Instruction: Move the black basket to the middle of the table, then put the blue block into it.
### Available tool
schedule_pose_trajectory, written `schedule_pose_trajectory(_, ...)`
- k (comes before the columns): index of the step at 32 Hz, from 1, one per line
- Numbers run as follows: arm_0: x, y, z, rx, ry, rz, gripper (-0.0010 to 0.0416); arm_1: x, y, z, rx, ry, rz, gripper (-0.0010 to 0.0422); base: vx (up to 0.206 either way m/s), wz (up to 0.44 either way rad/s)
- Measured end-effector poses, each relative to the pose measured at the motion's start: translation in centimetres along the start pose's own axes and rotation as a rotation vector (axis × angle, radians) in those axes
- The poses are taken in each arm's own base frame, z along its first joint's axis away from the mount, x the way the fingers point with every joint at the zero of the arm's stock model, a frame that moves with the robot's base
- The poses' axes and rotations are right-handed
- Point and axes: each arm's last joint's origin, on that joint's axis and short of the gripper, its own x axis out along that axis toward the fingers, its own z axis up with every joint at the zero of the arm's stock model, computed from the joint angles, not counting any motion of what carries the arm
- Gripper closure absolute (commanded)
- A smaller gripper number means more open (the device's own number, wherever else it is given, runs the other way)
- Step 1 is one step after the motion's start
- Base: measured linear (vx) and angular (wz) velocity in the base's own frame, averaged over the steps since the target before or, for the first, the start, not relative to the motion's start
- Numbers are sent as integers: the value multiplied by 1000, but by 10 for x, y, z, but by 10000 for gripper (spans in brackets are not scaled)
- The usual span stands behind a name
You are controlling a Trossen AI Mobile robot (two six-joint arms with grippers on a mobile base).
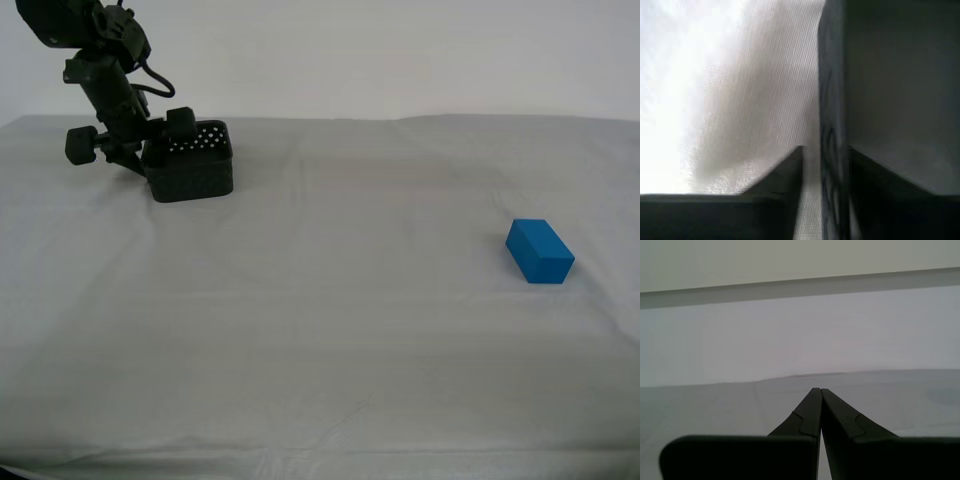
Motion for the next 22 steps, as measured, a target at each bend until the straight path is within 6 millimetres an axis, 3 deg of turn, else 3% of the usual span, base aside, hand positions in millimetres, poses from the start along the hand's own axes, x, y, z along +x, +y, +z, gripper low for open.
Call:
schedule_pose_trajectory(1, 0, 0, 0, 0, 0, 0, 405, 1, 0, 0, -3, 2, 1, 421, 0, 0)
schedule_pose_trajectory(3, 0, 0, 0, 0, 0, 0, 405, 1, 0, 0, -7, 4, -2, 406, 0, 0)
schedule_pose_trajectory(8, 0, 0, 0, 0, 0, 1, 405, -3, -4, 2, 6, 19, 0, 414, 0, 0)
schedule_pose_trajectory(12, 0, 0, 0, 0, 0, 1, 405, -12, -18, 7, 66, 46, -2, 413, 0, 0)
schedule_pose_trajectory(16, 0, 0, 0, 0, 0, 1, 405, -21, -46, 2, 151, 80, -15, 413, 0, 0)
schedule_pose_trajectory(22, 0, 0, -1, 0, 6, 1, 405, -34, -98, -27, 283, 139, -99, 413, 0, 0)
